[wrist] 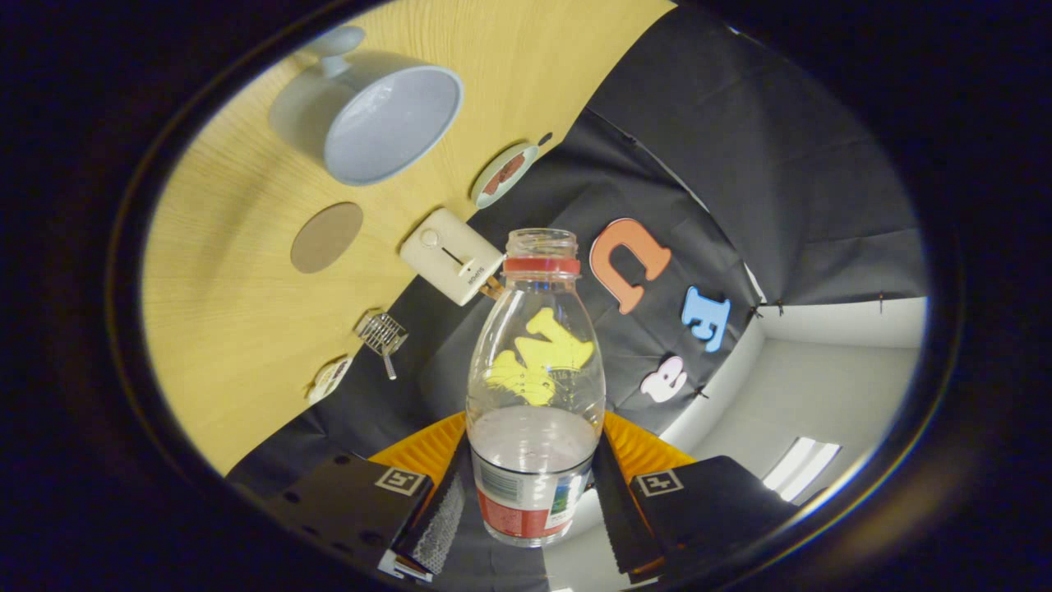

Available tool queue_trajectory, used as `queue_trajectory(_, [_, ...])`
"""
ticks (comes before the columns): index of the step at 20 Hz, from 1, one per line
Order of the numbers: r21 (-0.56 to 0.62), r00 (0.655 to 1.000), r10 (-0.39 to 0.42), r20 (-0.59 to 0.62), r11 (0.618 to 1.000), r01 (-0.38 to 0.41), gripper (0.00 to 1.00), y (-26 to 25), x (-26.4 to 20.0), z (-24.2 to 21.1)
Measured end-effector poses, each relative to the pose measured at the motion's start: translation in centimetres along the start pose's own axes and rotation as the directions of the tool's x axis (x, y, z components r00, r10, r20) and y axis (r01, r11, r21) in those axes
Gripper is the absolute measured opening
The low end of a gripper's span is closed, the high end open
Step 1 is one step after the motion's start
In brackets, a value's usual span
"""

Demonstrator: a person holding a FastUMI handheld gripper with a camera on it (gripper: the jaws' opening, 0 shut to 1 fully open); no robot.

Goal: Take the bottle from table, then pour the juice into the cup, finally place the bottle on the coaster

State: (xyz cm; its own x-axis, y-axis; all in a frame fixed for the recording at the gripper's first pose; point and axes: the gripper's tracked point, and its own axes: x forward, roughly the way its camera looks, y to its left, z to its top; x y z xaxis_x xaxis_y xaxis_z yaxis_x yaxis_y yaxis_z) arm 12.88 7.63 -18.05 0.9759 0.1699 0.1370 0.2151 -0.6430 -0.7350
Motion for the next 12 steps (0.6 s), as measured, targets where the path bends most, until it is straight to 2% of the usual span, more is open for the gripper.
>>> queue_trajectory(7, [0.042,0.999,0.031,-0.01,0.999,-0.03,0.78,1.5,0.2,-0.1])
queue_trajectory(10, [0.177,0.996,0.077,-0.045,0.982,-0.068,0.78,2.7,0.6,-1.0])
queue_trajectory(12, [0.303,0.991,0.113,-0.068,0.949,-0.087,0.78,3.5,0.9,-1.7])
